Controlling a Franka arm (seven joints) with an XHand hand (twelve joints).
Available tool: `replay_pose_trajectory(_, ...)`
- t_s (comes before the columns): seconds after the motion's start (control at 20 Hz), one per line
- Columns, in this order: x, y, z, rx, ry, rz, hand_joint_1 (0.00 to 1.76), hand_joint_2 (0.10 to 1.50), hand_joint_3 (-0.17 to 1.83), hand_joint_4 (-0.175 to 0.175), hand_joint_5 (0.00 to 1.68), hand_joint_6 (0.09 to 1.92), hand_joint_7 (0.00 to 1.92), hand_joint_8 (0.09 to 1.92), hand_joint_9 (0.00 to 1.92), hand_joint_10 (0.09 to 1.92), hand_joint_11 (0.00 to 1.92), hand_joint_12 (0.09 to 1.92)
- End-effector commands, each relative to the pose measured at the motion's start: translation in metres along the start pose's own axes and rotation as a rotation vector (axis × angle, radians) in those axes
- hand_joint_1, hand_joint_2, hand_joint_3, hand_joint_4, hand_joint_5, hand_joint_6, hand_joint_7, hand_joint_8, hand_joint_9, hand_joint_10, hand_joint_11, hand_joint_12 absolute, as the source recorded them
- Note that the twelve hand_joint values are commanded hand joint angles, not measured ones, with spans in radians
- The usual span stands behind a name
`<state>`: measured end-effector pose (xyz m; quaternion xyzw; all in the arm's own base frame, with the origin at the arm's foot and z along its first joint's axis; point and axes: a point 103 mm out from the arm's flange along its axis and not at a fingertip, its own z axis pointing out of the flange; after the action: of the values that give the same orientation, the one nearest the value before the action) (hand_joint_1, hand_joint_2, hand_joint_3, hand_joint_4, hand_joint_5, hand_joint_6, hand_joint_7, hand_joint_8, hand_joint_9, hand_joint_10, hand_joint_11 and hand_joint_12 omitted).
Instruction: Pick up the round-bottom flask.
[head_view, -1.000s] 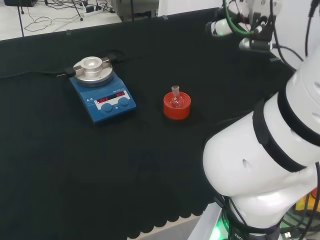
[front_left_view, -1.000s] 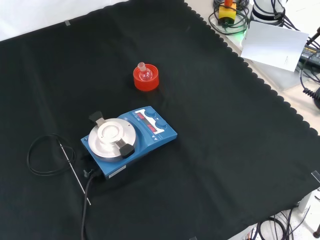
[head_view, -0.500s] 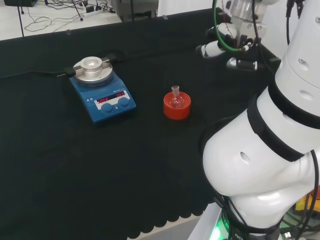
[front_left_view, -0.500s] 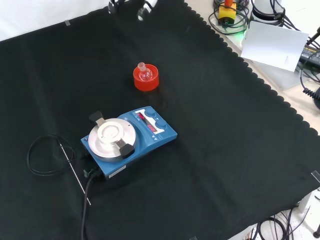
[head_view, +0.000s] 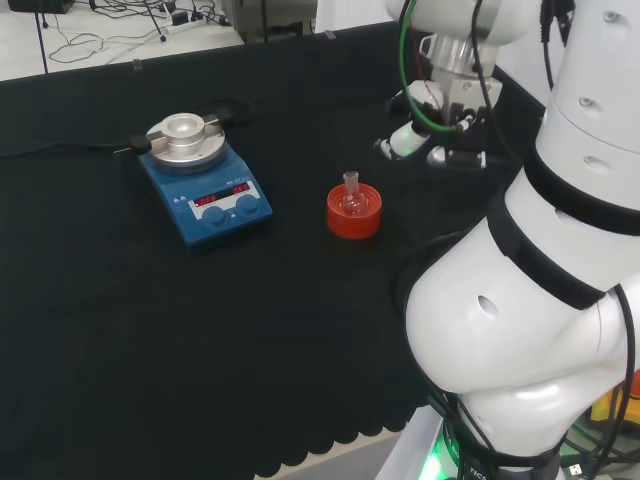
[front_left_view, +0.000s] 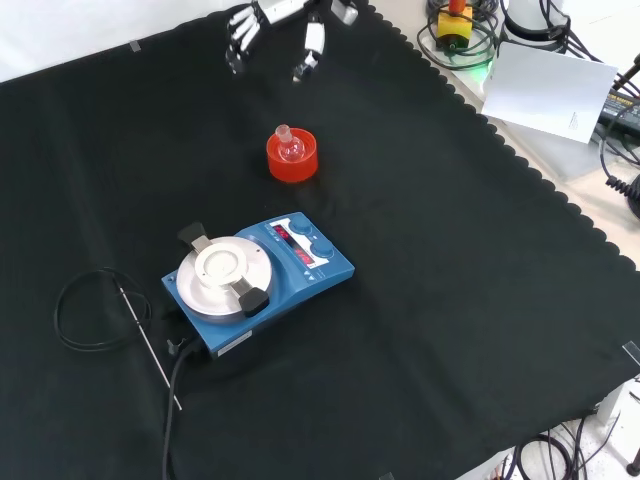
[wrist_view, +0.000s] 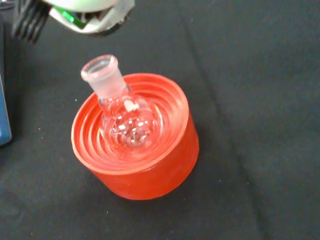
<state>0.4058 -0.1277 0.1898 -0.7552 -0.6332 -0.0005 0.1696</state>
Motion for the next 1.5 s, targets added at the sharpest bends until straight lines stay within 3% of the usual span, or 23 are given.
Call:
replay_pose_trajectory(0.05, 0.011, 0.009, 0.022, -0.006, 0.020, -0.001, 0.87, 0.59, 0.65, -0.047, 0.54, 0.09, 0.20, 0.66, 0.42, 0.68, 0.03, 1.48)
replay_pose_trajectory(0.25, 0.016, 0.015, 0.032, -0.016, 0.038, -0.003, 0.86, 0.57, 0.67, -0.051, 0.56, 0.09, 0.20, 0.66, 0.42, 0.68, 0.03, 1.47)
replay_pose_trajectory(0.85, 0.024, 0.030, 0.067, 0.033, 0.051, -0.015, 0.83, 0.57, 0.65, -0.060, 0.60, 0.11, 0.21, 0.66, 0.42, 0.68, 0.03, 1.47)
replay_pose_trajectory(1.5, 0.021, 0.046, 0.078, 0.025, 0.053, -0.015, 0.82, 0.58, 0.62, -0.068, 0.61, 0.16, 0.23, 0.67, 0.44, 0.68, 0.03, 1.47)
